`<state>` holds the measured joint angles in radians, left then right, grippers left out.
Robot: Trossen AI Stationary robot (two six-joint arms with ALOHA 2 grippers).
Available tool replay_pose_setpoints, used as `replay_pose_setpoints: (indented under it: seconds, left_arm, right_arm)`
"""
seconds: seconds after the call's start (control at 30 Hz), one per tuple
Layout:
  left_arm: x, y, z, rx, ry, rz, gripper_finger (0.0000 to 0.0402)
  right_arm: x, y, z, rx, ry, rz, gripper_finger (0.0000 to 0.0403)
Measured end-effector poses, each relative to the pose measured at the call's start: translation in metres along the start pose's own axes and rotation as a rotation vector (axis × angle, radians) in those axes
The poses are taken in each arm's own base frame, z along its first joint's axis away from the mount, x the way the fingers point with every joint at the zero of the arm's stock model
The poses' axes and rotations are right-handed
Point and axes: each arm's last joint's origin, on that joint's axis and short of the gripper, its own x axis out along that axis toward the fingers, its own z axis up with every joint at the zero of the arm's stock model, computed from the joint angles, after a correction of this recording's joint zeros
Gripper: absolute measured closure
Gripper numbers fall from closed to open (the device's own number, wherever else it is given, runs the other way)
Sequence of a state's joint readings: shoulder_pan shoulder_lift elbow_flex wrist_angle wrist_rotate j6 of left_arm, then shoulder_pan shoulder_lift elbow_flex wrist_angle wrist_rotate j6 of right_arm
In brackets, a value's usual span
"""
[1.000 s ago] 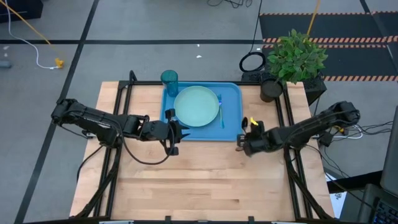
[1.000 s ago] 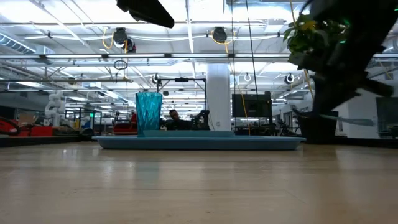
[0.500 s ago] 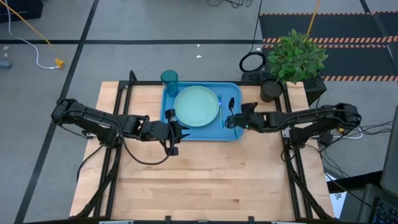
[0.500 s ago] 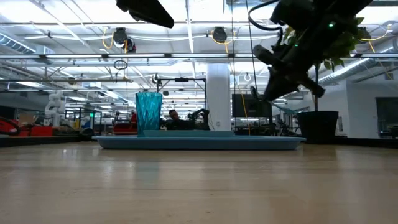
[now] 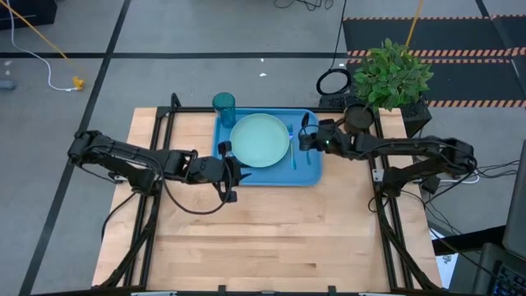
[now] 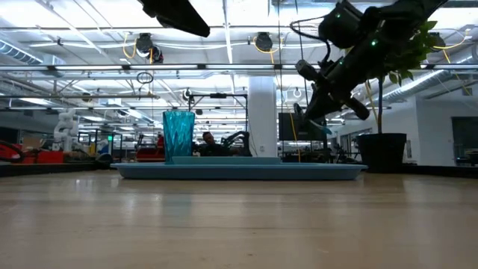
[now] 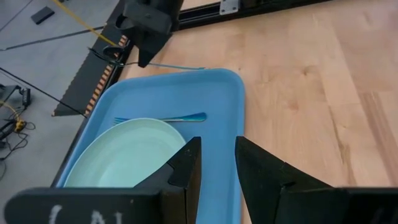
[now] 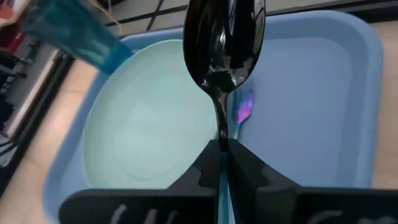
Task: Pick and place plate/cup/fork/spoon on tray
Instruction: Put the spoon on the right beside the fork on the blue tray
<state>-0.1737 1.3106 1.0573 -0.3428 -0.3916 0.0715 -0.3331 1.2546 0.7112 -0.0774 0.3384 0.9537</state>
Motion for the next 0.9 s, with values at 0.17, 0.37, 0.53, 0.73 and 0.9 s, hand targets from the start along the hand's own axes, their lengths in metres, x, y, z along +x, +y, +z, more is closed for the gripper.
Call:
replay_pose_setpoints:
  seconds: [0.17, 0.37, 0.53, 0.73, 0.9]
  left_arm:
    - [0.0, 0.0, 0.0, 0.0, -0.002, 0.0, 0.03]
    - [0.0, 0.0, 0.0, 0.0, -0.002, 0.001, 0.03]
    - [0.0, 0.001, 0.0, 0.0, -0.003, 0.002, 0.03]
    - [0.0, 0.001, 0.0, 0.005, -0.003, 0.002, 0.03]
    - [0.0, 0.001, 0.0, 0.01, -0.003, 0.002, 0.03]
  right_arm:
    - [0.017, -0.011, 0.003, 0.022, 0.039, -0.051, 0.0403]
    - [0.042, -0.019, -0.003, 0.034, 0.102, -0.075, 0.0403]
    - [0.06, -0.02, -0.006, 0.054, 0.105, -0.042, 0.0403]
    - [0.07, -0.028, -0.01, 0.079, 0.14, -0.086, 0.0403]
    - [0.072, -0.03, -0.01, 0.093, 0.143, -0.094, 0.0403]
